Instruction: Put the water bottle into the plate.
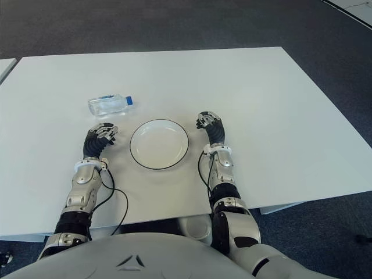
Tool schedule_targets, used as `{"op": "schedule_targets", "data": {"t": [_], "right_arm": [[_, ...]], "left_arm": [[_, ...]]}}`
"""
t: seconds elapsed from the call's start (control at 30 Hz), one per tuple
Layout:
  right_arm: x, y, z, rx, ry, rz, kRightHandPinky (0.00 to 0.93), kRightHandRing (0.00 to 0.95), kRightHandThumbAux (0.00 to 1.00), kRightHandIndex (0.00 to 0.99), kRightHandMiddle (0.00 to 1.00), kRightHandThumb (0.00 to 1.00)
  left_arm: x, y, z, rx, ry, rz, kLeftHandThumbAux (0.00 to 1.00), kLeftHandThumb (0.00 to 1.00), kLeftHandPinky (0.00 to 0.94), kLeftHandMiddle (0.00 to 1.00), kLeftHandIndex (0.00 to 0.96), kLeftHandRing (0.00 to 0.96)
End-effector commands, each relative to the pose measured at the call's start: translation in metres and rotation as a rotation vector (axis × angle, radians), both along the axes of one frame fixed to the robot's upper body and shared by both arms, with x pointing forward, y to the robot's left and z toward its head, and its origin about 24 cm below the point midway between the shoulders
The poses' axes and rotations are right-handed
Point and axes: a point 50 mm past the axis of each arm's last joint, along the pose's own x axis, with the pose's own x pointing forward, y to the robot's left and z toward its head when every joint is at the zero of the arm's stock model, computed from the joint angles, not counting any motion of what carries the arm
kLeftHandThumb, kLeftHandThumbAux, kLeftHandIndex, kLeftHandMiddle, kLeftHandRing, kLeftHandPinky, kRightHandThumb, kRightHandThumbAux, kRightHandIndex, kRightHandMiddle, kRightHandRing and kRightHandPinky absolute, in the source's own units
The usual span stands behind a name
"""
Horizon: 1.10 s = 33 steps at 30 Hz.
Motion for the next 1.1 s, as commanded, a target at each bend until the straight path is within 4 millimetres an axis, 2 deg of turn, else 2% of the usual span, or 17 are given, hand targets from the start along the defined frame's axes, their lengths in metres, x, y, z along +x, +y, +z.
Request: {"op": "schedule_targets", "data": {"t": [0.03,0.33,0.47,0.63,0.73,0.87,0.97,1.1], "right_arm": [[-0.025,0.004,-0.035,0.033,0.193,-0.006,0.559,0.574,0.726,0.434,0.602,0.706],[-0.024,0.005,-0.036,0.030,0.197,0.004,0.568,0.582,0.726,0.434,0.606,0.706],[-0.024,0.005,-0.035,0.004,0.196,0.011,0.571,0.586,0.727,0.434,0.607,0.705],[-0.024,0.006,-0.035,-0.008,0.199,0.015,0.572,0.587,0.728,0.433,0.602,0.704],[-0.024,0.007,-0.035,-0.016,0.199,0.019,0.573,0.588,0.728,0.433,0.602,0.704],[-0.025,0.008,-0.035,-0.020,0.196,0.020,0.570,0.589,0.728,0.433,0.602,0.704],[-0.024,0.009,-0.035,-0.018,0.195,0.018,0.571,0.589,0.729,0.433,0.604,0.704],[-0.024,0.012,-0.034,0.032,0.185,0.006,0.575,0.590,0.728,0.434,0.610,0.705]], "left_arm": [[-0.014,0.000,-0.022,0.007,0.123,-0.013,0.677,0.835,0.624,0.522,0.405,0.640],[-0.002,0.004,-0.010,0.243,0.088,-0.050,0.681,0.834,0.656,0.531,0.394,0.665],[0.007,0.003,0.011,0.495,0.047,-0.068,0.682,0.834,0.672,0.538,0.389,0.680],[0.011,0.006,0.013,0.696,0.026,-0.057,0.682,0.836,0.680,0.555,0.389,0.698],[0.021,0.009,0.017,0.841,-0.008,-0.056,0.681,0.837,0.687,0.563,0.392,0.705],[0.028,0.013,0.019,0.987,-0.043,-0.051,0.680,0.838,0.661,0.564,0.394,0.694],[0.029,0.014,0.019,1.026,-0.055,-0.046,0.679,0.837,0.646,0.562,0.394,0.684],[0.039,0.018,0.025,1.208,-0.135,-0.023,0.678,0.838,0.638,0.562,0.396,0.673]]}}
